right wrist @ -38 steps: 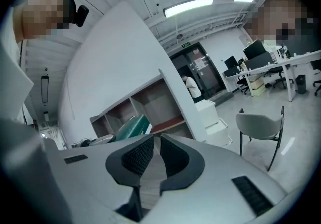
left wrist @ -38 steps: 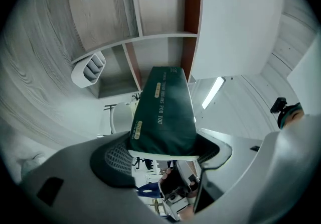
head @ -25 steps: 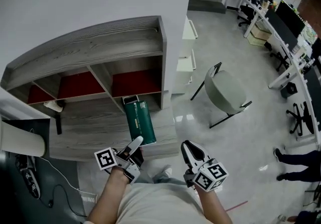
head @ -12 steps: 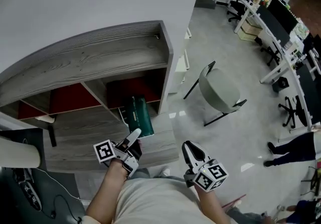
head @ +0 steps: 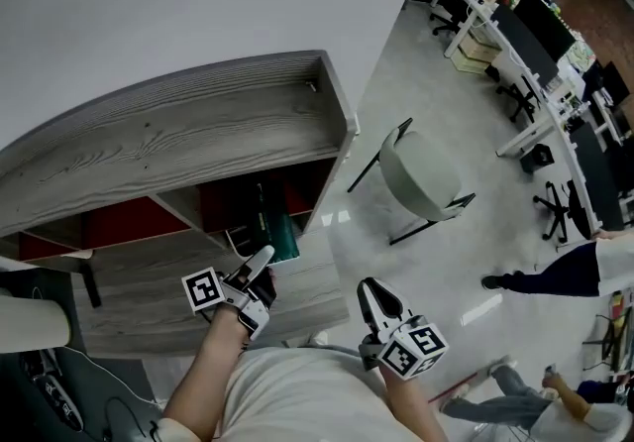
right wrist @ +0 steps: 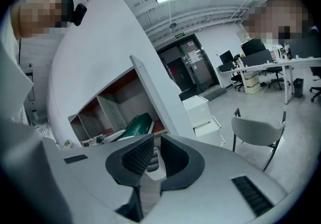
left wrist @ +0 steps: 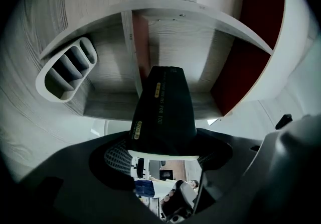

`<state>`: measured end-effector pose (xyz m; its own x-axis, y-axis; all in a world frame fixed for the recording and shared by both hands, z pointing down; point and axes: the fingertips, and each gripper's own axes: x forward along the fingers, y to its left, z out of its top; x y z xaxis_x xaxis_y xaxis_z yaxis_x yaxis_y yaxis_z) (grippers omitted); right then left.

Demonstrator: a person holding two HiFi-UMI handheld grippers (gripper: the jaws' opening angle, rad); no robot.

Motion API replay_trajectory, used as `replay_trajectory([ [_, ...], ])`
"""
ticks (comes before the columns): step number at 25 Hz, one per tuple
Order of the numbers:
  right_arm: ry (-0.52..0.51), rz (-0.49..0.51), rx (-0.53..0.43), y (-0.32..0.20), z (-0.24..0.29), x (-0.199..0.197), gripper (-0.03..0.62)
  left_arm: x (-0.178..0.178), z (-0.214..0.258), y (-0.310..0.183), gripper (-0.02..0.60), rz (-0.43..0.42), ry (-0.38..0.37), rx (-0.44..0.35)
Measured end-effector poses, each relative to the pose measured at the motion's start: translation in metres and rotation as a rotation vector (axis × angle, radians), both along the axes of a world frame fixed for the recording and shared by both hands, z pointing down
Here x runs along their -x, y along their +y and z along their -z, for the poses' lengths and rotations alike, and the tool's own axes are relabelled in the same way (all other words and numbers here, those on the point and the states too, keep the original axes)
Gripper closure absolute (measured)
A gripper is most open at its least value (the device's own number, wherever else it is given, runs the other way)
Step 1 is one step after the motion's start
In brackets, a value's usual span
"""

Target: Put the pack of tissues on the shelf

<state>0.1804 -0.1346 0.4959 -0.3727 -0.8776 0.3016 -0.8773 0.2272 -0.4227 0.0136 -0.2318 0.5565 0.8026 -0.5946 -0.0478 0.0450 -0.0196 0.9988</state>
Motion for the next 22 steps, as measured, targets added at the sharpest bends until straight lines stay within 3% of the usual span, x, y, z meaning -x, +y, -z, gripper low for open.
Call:
replay_trajectory([
  [22,0.028,-0.033,0.006,-0.009,0.001,0.005,0.526,0.025,0.01,-0.053,0.212,0.165,0.138,0.031],
])
